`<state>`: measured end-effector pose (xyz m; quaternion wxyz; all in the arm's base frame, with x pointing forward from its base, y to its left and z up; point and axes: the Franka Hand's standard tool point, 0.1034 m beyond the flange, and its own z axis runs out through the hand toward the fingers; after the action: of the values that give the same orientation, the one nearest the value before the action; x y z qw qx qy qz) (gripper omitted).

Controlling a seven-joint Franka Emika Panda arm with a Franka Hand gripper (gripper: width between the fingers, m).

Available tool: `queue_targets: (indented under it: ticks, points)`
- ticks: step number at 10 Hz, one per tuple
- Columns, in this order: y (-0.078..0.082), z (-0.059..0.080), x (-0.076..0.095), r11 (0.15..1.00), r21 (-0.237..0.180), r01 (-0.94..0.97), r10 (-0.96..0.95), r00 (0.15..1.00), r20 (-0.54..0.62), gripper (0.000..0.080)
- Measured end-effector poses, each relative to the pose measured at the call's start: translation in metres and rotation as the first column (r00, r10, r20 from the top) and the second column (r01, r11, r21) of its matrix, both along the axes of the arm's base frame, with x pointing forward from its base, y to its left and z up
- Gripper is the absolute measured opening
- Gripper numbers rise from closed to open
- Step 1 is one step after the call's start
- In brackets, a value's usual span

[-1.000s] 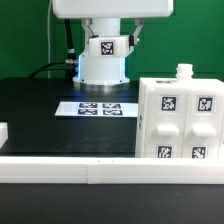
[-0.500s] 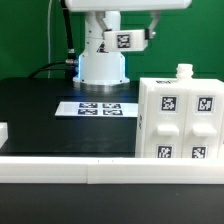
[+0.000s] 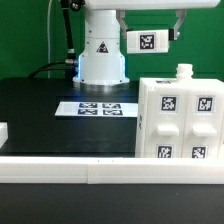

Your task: Assemble cabinet

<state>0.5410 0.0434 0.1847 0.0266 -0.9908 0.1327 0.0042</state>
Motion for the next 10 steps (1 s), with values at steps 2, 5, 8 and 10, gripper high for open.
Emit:
queue_targets:
  ticks: [2, 5, 8, 10]
  points:
    - [0.003, 0.000, 0.005, 0.999, 0.000, -0.038, 0.038, 0.999, -0.005, 0.0560]
    - [0.020, -0.006, 0.035, 0.996, -0.003, -0.092, 0.092, 0.996, 0.003, 0.0560]
    - [0.020, -0.015, 0.039, 0.991, -0.006, -0.131, 0.131, 0.991, -0.004, 0.0560]
    - [0.020, -0.015, 0.039, 0.991, -0.006, -0.131, 0.131, 0.991, -0.004, 0.0560]
